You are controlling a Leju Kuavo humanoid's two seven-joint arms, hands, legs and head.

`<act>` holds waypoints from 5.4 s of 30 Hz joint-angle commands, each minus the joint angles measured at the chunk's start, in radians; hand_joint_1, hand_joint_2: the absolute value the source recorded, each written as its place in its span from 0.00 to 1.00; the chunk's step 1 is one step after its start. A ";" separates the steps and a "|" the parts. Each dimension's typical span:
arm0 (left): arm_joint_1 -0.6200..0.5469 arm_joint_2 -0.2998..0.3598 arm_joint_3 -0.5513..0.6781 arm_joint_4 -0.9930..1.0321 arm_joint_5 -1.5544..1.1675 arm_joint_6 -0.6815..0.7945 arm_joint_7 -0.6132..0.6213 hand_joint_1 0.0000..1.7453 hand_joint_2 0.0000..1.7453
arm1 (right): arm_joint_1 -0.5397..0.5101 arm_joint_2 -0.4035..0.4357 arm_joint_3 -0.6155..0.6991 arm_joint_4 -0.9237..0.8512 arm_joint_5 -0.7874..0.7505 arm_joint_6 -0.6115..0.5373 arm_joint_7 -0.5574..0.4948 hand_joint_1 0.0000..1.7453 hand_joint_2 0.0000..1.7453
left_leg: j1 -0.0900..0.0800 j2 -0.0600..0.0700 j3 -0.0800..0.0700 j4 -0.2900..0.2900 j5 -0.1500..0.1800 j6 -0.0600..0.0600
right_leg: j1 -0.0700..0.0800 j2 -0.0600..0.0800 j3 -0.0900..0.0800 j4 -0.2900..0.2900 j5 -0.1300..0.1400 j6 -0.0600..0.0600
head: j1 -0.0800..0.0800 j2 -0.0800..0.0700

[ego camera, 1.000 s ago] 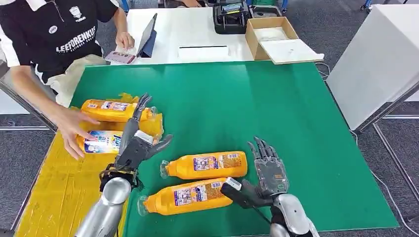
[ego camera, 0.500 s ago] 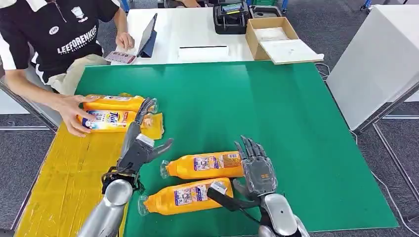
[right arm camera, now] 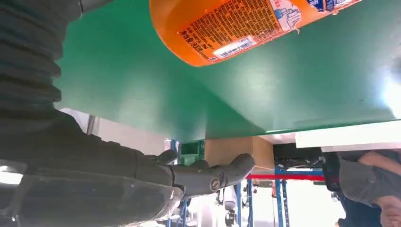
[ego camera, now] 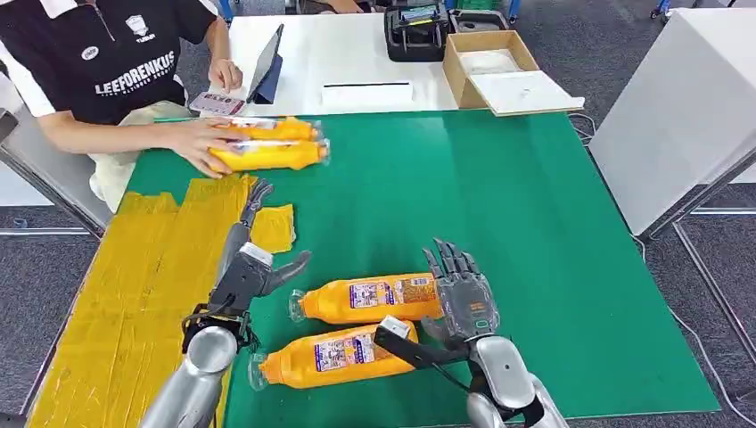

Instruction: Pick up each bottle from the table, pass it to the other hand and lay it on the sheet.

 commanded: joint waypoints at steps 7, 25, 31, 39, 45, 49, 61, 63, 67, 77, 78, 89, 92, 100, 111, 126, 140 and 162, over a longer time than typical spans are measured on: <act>-0.029 0.027 0.000 0.096 0.013 0.000 0.002 0.00 1.00 | -0.113 -0.052 0.063 0.125 -0.075 0.013 0.026 0.00 1.00 | 0.000 0.001 0.006 -0.001 -0.001 -0.003 | 0.000 -0.002 0.006 -0.001 -0.001 0.000 | 0.000 0.000; -0.057 0.019 -0.022 0.143 0.034 0.006 -0.004 0.00 1.00 | -0.177 -0.021 0.075 0.207 -0.108 0.022 0.034 0.00 1.00 | 0.000 0.001 0.004 0.000 -0.001 -0.002 | 0.000 -0.001 0.004 0.000 -0.001 0.000 | 0.000 0.000; -0.070 0.007 -0.030 0.161 0.030 0.015 0.009 0.00 1.00 | -0.208 0.005 0.089 0.298 -0.104 0.009 0.026 0.00 1.00 | 0.000 0.001 0.005 0.000 -0.001 -0.002 | 0.000 -0.002 0.005 0.000 -0.001 0.000 | 0.000 0.000; -0.068 0.007 -0.031 0.150 0.031 0.013 0.010 0.00 1.00 | -0.197 -0.002 0.094 0.343 -0.134 -0.011 0.004 0.00 1.00 | 0.000 -0.001 0.005 0.000 -0.001 -0.002 | 0.000 -0.003 0.005 0.000 -0.002 0.000 | 0.000 0.000; -0.066 0.002 -0.039 0.160 0.037 0.018 0.009 0.00 1.00 | -0.171 -0.017 0.123 0.359 -0.166 -0.024 -0.028 0.00 1.00 | 0.000 -0.001 0.005 -0.001 -0.001 -0.002 | 0.000 -0.003 0.005 -0.001 -0.001 0.000 | 0.000 0.000; -0.077 -0.003 -0.055 0.184 0.033 0.018 0.004 0.00 1.00 | -0.193 -0.027 0.169 0.393 -0.131 -0.017 -0.028 0.00 1.00 | 0.000 -0.001 0.003 -0.001 0.000 -0.002 | 0.000 -0.003 0.003 -0.001 -0.001 0.000 | 0.000 0.000; -0.092 -0.011 -0.075 0.233 0.052 0.029 -0.015 0.00 1.00 | -0.255 -0.071 0.323 0.481 0.055 -0.091 -0.023 0.00 1.00 | -0.001 0.000 0.007 0.000 -0.001 -0.003 | 0.000 -0.004 0.006 0.000 -0.001 0.000 | 0.000 0.000; -0.092 -0.011 -0.073 0.239 0.057 0.033 -0.021 0.00 1.00 | -0.263 -0.070 0.335 0.500 0.058 -0.114 -0.043 0.00 1.00 | -0.001 0.000 0.007 0.000 -0.001 -0.003 | 0.000 -0.004 0.006 0.000 -0.002 0.000 | 0.000 0.000; -0.091 -0.010 -0.072 0.239 0.058 0.033 -0.022 0.00 1.00 | -0.262 -0.070 0.337 0.500 0.057 -0.117 -0.047 0.00 1.00 | 0.000 0.000 0.005 -0.001 0.000 -0.002 | 0.000 -0.003 0.005 -0.001 -0.001 0.000 | 0.000 0.000; -0.072 -0.008 -0.062 0.225 0.063 0.037 -0.023 0.00 1.00 | -0.291 -0.062 0.357 0.526 0.071 -0.109 -0.061 0.00 1.00 | 0.000 0.001 0.007 0.000 0.000 -0.002 | 0.000 -0.002 0.006 -0.001 -0.001 0.000 | 0.000 0.000; -0.072 -0.008 -0.062 0.225 0.063 0.037 -0.023 0.00 1.00 | -0.291 -0.062 0.357 0.526 0.071 -0.109 -0.061 0.00 1.00 | 0.000 0.001 0.006 -0.001 0.000 -0.002 | 0.000 -0.002 0.005 -0.001 0.000 0.000 | 0.000 0.000; -0.054 -0.008 -0.048 0.209 0.068 0.034 -0.019 0.00 1.00 | -0.285 -0.028 0.275 0.569 -0.076 -0.028 -0.098 0.00 1.00 | 0.000 0.001 0.008 -0.001 0.000 -0.002 | 0.000 -0.002 0.008 -0.001 0.000 0.000 | 0.000 0.000; -0.056 -0.013 -0.046 0.214 0.069 0.027 -0.017 0.00 1.00 | -0.300 -0.031 0.235 0.587 -0.129 0.028 -0.082 0.00 1.00 | 0.000 0.001 0.008 -0.001 0.000 -0.002 | 0.000 -0.002 0.007 -0.001 0.000 0.000 | 0.000 0.000; -0.104 -0.027 -0.066 0.269 0.075 0.022 -0.003 0.00 1.00 | -0.389 -0.039 0.162 0.675 -0.297 0.161 -0.093 0.00 1.00 | 0.000 0.000 0.009 0.000 0.001 -0.002 | 0.000 -0.004 0.008 0.000 0.000 0.000 | 0.000 0.000; -0.144 -0.029 -0.110 0.339 0.108 0.045 -0.020 0.00 1.00 | -0.456 -0.048 0.180 0.803 -0.385 0.191 -0.094 0.00 1.00 | -0.001 0.000 0.009 0.000 0.004 0.001 | 0.000 -0.003 0.009 -0.001 0.003 0.000 | 0.000 0.000; -0.142 -0.028 -0.100 0.354 0.142 0.053 -0.029 0.00 1.00 | -0.455 -0.049 0.216 0.823 -0.370 0.161 -0.081 0.00 1.00 | -0.002 0.000 0.008 0.000 0.009 0.001 | 0.000 -0.003 0.007 -0.001 0.009 0.000 | 0.000 0.000; -0.118 -0.028 -0.092 0.342 0.171 0.061 -0.047 0.00 1.00 | -0.481 -0.051 0.309 0.716 -0.201 0.091 -0.064 0.00 1.00 | -0.003 0.002 0.006 0.000 0.011 0.002 | -0.001 -0.002 0.004 0.000 0.013 0.003 | 0.000 0.000; -0.172 -0.057 -0.105 0.433 0.192 0.046 -0.074 0.00 1.00 | -0.613 0.015 0.312 0.937 -0.242 0.180 -0.288 0.00 1.00 | -0.002 0.003 0.002 0.000 0.015 0.003 | -0.001 -0.001 0.000 0.000 0.017 0.000 | 0.000 0.000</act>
